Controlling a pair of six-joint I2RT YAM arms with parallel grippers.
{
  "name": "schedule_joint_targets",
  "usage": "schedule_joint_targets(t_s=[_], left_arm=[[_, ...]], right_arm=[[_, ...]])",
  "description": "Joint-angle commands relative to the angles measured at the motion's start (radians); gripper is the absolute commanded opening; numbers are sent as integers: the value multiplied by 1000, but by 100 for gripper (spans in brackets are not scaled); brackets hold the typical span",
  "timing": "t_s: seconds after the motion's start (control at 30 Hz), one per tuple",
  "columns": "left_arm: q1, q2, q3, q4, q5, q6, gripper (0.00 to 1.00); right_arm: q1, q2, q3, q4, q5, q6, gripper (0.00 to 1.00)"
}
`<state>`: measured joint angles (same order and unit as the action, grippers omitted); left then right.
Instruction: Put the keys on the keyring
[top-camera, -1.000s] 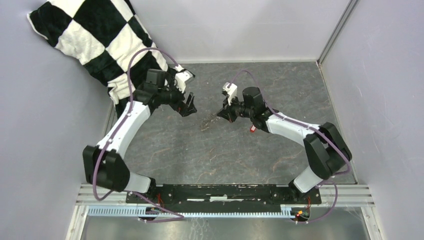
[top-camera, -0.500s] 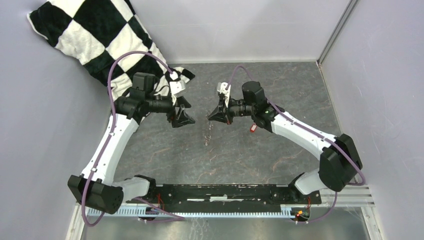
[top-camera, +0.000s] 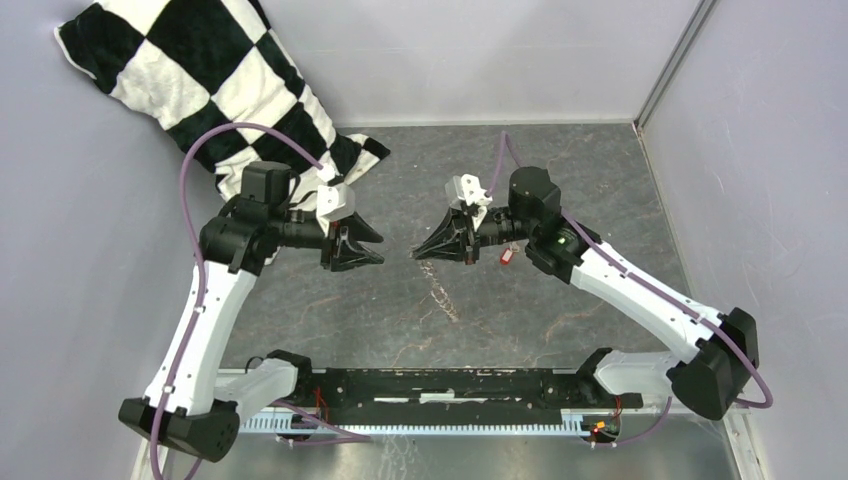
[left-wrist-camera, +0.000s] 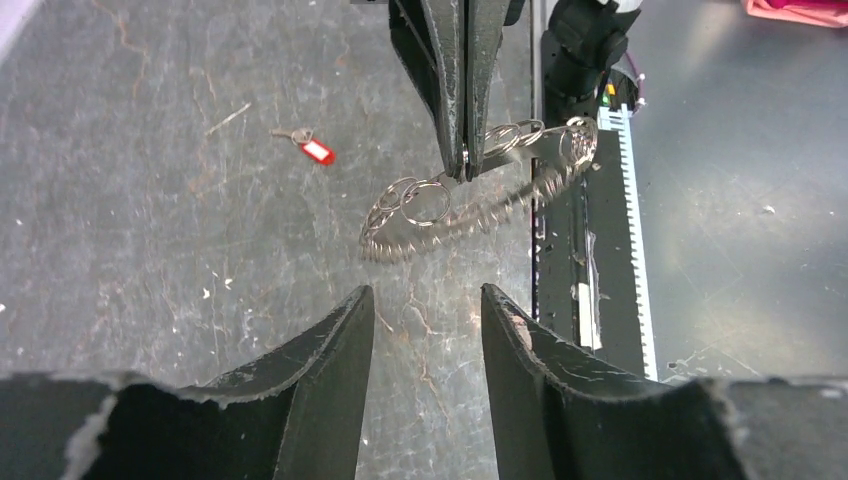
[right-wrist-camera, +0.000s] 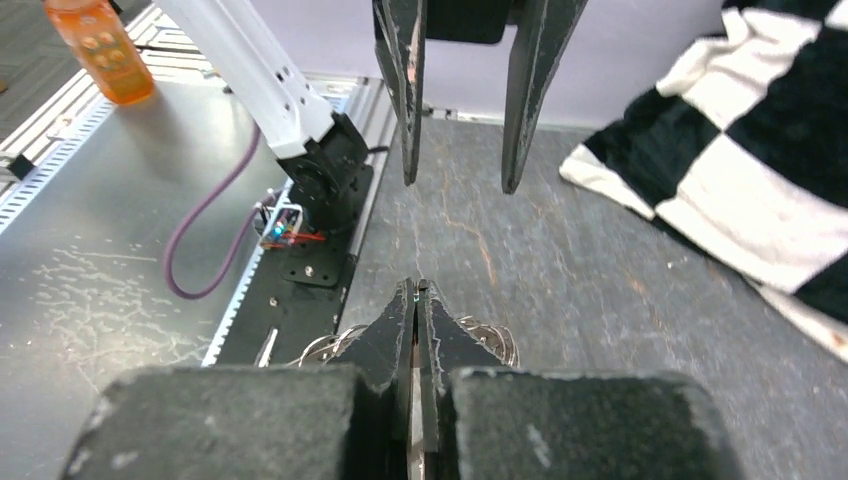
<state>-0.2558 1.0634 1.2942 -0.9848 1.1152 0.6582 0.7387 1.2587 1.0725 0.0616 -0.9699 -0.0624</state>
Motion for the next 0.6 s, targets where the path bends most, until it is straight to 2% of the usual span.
schedule_joint_targets(t_s=[0.0,0.2,0.4,0.57], left_arm=[[-3,-53,-21,70,91,-59,51],[-44,-71,-19,86,138,-71,52],[-79,-128,-82,328,126,-288,48],[-111,-144,-121,425,104,-376,47]], right_arm=[[24,-45,79,97,-37,61,1],[55,-50,114,129,-2,106,1],[89,-32,146,160,64,124,1],[118,-19,163,174,138,134,1]])
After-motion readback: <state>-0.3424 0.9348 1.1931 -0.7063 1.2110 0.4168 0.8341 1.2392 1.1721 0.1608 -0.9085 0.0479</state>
